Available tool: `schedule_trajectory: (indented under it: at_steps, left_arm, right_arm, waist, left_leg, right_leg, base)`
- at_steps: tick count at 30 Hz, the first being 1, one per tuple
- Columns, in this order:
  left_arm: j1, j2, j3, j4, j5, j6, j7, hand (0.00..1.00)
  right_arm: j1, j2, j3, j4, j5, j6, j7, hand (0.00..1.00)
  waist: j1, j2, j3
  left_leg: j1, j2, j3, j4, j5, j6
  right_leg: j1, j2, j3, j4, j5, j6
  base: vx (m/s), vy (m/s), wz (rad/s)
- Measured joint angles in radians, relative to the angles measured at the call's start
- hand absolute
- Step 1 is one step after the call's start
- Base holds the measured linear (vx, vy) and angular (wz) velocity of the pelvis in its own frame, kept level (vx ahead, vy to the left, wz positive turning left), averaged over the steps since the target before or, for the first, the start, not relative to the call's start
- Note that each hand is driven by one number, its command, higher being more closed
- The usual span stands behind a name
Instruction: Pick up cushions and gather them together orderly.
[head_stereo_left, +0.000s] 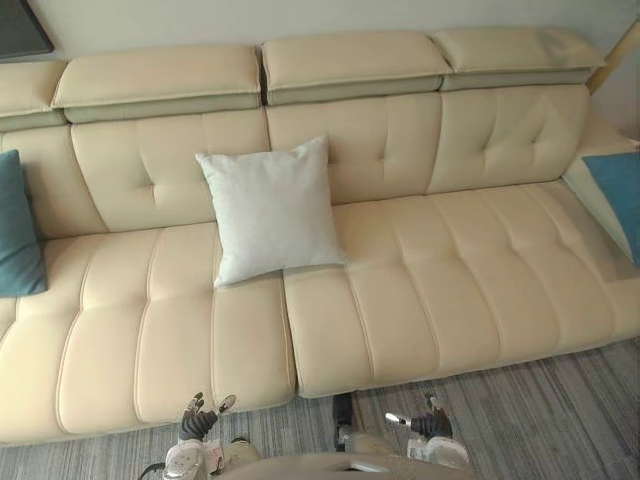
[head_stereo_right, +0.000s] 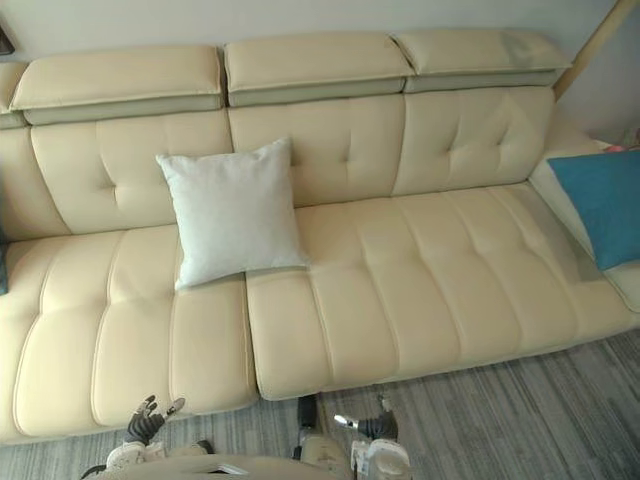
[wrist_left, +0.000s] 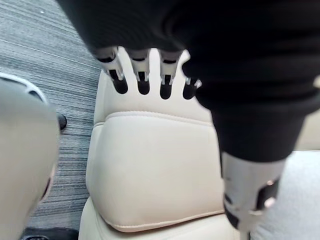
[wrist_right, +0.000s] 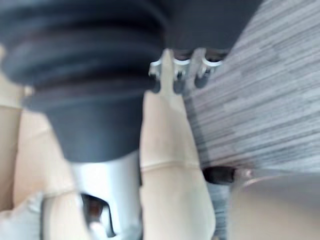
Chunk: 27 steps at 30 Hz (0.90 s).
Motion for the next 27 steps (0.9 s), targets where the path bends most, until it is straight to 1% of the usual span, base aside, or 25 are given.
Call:
schedule_trajectory:
  at_steps: [2,3,4,5,6,7,8,9,10,11,12,13,14,15,16,17,19,20,21,22,23,24,25,26,27]
  left_arm:
    - [-0.016,0.007,0.022,0.0,-0.003,0.0,0.009,0.0]
    - [-0.025,0.012,0.046,-0.001,-0.005,0.001,0.014,0.0]
    - [-0.038,0.012,0.085,0.006,-0.011,0.0,0.022,0.0]
    - [-0.052,0.018,0.106,0.018,-0.014,0.003,0.034,0.0]
    - [-0.045,0.038,0.109,0.019,-0.019,0.003,0.044,0.0]
    - [-0.03,0.055,0.123,0.023,-0.019,0.005,0.053,0.0]
    - [-0.032,0.072,0.157,0.052,-0.019,0.012,0.063,0.0]
    - [-0.035,0.07,0.166,0.073,-0.02,0.015,0.068,0.0]
    - [-0.039,0.06,0.17,0.099,-0.023,0.022,0.075,0.0]
    - [-0.04,0.046,0.169,0.108,-0.026,0.024,0.077,0.0]
    - [-0.055,0.025,0.169,0.122,-0.041,0.026,0.082,0.0]
    - [-0.065,0.017,0.167,0.124,-0.054,0.029,0.086,0.0]
    - [-0.074,0.013,0.167,0.125,-0.07,0.03,0.093,0.0]
    - [-0.077,0.012,0.166,0.125,-0.101,0.031,0.099,0.0]
    - [-0.079,0.01,0.165,0.125,-0.118,0.031,0.102,0.0]
    - [-0.083,0.005,0.165,0.125,-0.123,0.031,0.105,0.0]
    - [-0.078,-0.012,0.156,0.125,-0.139,0.031,0.114,0.0]
    - [-0.077,-0.013,0.146,0.127,-0.139,0.031,0.114,0.0]
    - [-0.087,-0.017,0.148,0.125,-0.14,0.031,0.109,0.0]
    - [-0.089,-0.02,0.148,0.126,-0.139,0.032,0.107,0.0]
    - [-0.082,-0.028,0.148,0.128,-0.137,0.032,0.106,0.0]
    - [-0.073,-0.039,0.148,0.139,-0.133,0.033,0.095,0.0]
    - [-0.073,-0.044,0.147,0.142,-0.128,0.034,0.089,0.0]
    - [-0.073,-0.041,0.145,0.142,-0.11,0.034,0.085,0.0]
    - [-0.073,-0.041,0.139,0.145,-0.093,0.034,0.08,0.0]
  right_arm:
    - [-0.011,0.0,0.003,0.035,0.0,0.006,0.0,0.0]
    - [-0.029,-0.003,0.011,0.055,0.0,0.004,-0.001,0.0]
    - [-0.07,-0.009,0.013,0.076,0.0,0.007,0.0,0.0]
    - [-0.094,-0.01,0.01,0.091,0.0,0.009,0.0,0.0]
    - [-0.092,-0.008,0.008,0.111,0.0,0.01,0.0,0.0]
    - [-0.087,-0.007,0.008,0.133,-0.001,0.009,0.0,0.0]
    - [-0.103,-0.013,0.008,0.153,-0.001,0.009,0.0,0.0]
    - [-0.114,-0.02,0.008,0.155,-0.001,0.009,-0.001,0.0]
    - [-0.138,-0.027,0.01,0.166,-0.002,0.006,-0.002,0.0]
    - [-0.166,-0.043,0.012,0.177,-0.002,0.008,-0.004,0.0]
    - [-0.201,-0.069,0.014,0.183,-0.002,0.01,-0.005,0.0]
    - [-0.216,-0.075,0.016,0.183,-0.002,0.011,-0.006,0.0]
    - [-0.226,-0.072,0.024,0.183,-0.002,0.012,-0.008,0.0]
    - [-0.224,-0.061,0.024,0.182,-0.002,0.012,-0.01,0.0]
    - [-0.222,-0.055,0.024,0.181,-0.001,0.012,-0.01,0.0]
    - [-0.221,-0.053,0.024,0.181,-0.001,0.013,-0.01,0.0]
    - [-0.215,-0.054,0.018,0.176,-0.001,0.028,-0.019,0.0]
    - [-0.203,-0.052,0.009,0.176,-0.001,0.029,-0.027,0.0]
    - [-0.189,-0.047,-0.012,0.174,-0.001,0.029,-0.033,0.0]
    - [-0.18,-0.048,-0.019,0.173,-0.001,0.03,-0.034,0.0]
    - [-0.167,-0.055,-0.022,0.171,-0.001,0.03,-0.034,0.0]
    - [-0.148,-0.054,-0.039,0.168,-0.001,0.03,-0.034,0.0]
    - [-0.138,-0.05,-0.044,0.166,0.0,0.03,-0.033,0.0]
    - [-0.115,-0.036,-0.046,0.168,0.0,0.031,-0.032,0.0]
    - [-0.102,-0.017,-0.062,0.166,0.015,0.032,-0.03,0.0]
  waist:
    - [-0.003,-0.006,0.003]
    - [0.003,-0.011,0.002]
    - [0.014,0.022,0.015]
    - [0.004,0.014,0.018]
    - [0.003,0.014,0.022]
    - [0.003,-0.008,0.014]
    - [0.014,-0.03,0.002]
    - [0.016,-0.041,-0.003]
    - [0.027,-0.026,-0.006]
    - [0.037,-0.008,-0.004]
    - [0.046,0.016,0.008]
    - [0.048,0.023,0.019]
    - [0.048,0.023,0.039]
    - [0.05,0.022,0.058]
    - [0.051,0.021,0.068]
    - [0.05,0.022,0.078]
    - [0.046,0.023,0.076]
    - [0.044,0.019,0.075]
    - [0.043,0.001,0.079]
    - [0.044,0.007,0.078]
    - [0.042,0.023,0.073]
    - [0.034,0.039,0.067]
    - [0.029,0.045,0.063]
    - [0.026,0.041,0.057]
    - [0.017,0.048,0.051]
  left_leg:
    - [0.001,-0.004,-0.001,0.017,-0.004,0.005]
    - [0.0,-0.008,0.0,0.006,0.003,0.03]
    - [-0.003,0.026,0.019,-0.004,0.013,0.033]
    - [-0.001,0.027,-0.005,-0.013,0.03,0.025]
    - [0.026,0.014,-0.026,-0.026,0.047,0.026]
    - [0.037,-0.001,-0.034,-0.03,0.056,0.028]
    - [0.022,-0.025,-0.043,-0.021,0.068,0.029]
    - [0.011,-0.025,-0.046,-0.023,0.08,0.034]
    - [-0.015,-0.026,-0.052,-0.043,0.111,0.048]
    - [-0.035,-0.027,-0.052,-0.065,0.132,0.042]
    - [-0.072,-0.019,-0.052,-0.075,0.138,0.037]
    - [-0.092,-0.017,-0.053,-0.075,0.153,0.035]
    - [-0.095,-0.016,-0.054,-0.073,0.16,0.036]
    - [-0.091,-0.017,-0.052,-0.07,0.16,0.035]
    - [-0.088,-0.017,-0.05,-0.068,0.155,0.026]
    - [-0.083,-0.018,-0.047,-0.07,0.155,0.027]
    - [-0.078,-0.028,-0.029,-0.104,0.156,0.024]
    - [-0.08,-0.035,-0.027,-0.113,0.156,0.024]
    - [-0.104,-0.05,-0.032,-0.065,0.138,0.032]
    - [-0.125,-0.058,-0.061,0.064,0.103,0.056]
    - [-0.113,-0.057,-0.086,0.128,0.051,0.049]
    - [-0.094,-0.055,-0.113,0.149,-0.046,0.038]
    - [-0.091,-0.061,-0.109,0.156,-0.074,0.028]
    - [-0.085,-0.069,-0.105,0.152,-0.097,0.026]
    - [-0.082,-0.062,-0.101,0.139,-0.101,0.026]
  right_leg:
    - [0.0,-0.001,-0.004,0.033,0.01,0.008]
    - [0.002,-0.002,0.01,0.006,0.051,0.066]
    - [-0.01,-0.006,-0.003,0.07,0.019,0.072]
    - [-0.061,-0.035,-0.063,0.375,-0.188,-0.003]
    - [-0.065,-0.077,-0.097,0.583,-0.292,0.008]
    - [-0.028,-0.113,-0.115,0.66,-0.329,0.027]
    - [-0.018,-0.11,-0.126,0.62,-0.342,0.04]
    - [-0.005,-0.1,-0.123,0.57,-0.339,0.043]
    - [0.037,-0.08,-0.11,0.429,-0.319,0.04]
    - [0.066,-0.065,-0.106,0.301,-0.287,0.031]
    - [0.073,-0.044,-0.107,0.179,-0.222,0.023]
    - [0.086,-0.036,-0.108,0.118,-0.18,0.02]
    - [0.12,-0.029,-0.111,0.037,-0.127,0.014]
    - [0.158,-0.027,-0.115,-0.029,-0.095,0.0]
    - [0.169,-0.028,-0.117,-0.05,-0.085,-0.001]
    - [0.168,-0.03,-0.117,-0.054,-0.083,-0.004]
    - [0.149,-0.042,-0.113,-0.047,-0.081,-0.007]
    - [0.134,-0.057,-0.105,-0.05,-0.081,-0.008]
    - [0.097,-0.076,-0.09,-0.031,-0.079,-0.013]
    - [0.075,-0.081,-0.08,-0.008,-0.077,-0.013]
    - [0.07,-0.071,-0.068,-0.001,-0.076,-0.012]
    - [0.068,-0.048,-0.028,-0.002,-0.071,-0.004]
    - [0.069,-0.033,0.005,-0.011,-0.075,0.002]
    - [0.068,-0.031,0.029,-0.027,-0.086,0.01]
    - [0.053,-0.019,0.043,0.017,-0.07,-0.014]
  base:
    - [-0.06,0.02,-0.01]
    - [-0.08,0.039,-0.26]
    - [-0.07,0.058,-0.07]
    - [-0.03,0.07,0.26]
    - [0.0,0.031,0.66]
    - [-0.05,-0.053,0.46]
    - [-0.07,-0.072,0.2]
    - [-0.12,-0.1,-0.08]
    - [-0.1,-0.076,-0.21]
    - [-0.18,-0.088,-0.33]
    - [-0.23,-0.026,-0.29]
    - [-0.24,0.01,-0.16]
    - [-0.27,0.03,0.01]
    - [-0.27,0.02,0.01]
    - [-0.29,0.019,-0.03]
    - [-0.31,0.016,-0.1]
    - [-0.25,0.016,-0.17]
    - [-0.19,0.065,-0.26]
    - [-0.18,0.085,-0.42]
    - [-0.17,0.086,-0.62]
    - [-0.16,0.088,-0.86]
    - [-0.16,0.109,-0.91]
    - [-0.17,0.096,-0.94]
    - [-0.11,0.083,-0.79]
    - [-0.03,0.051,-0.64]
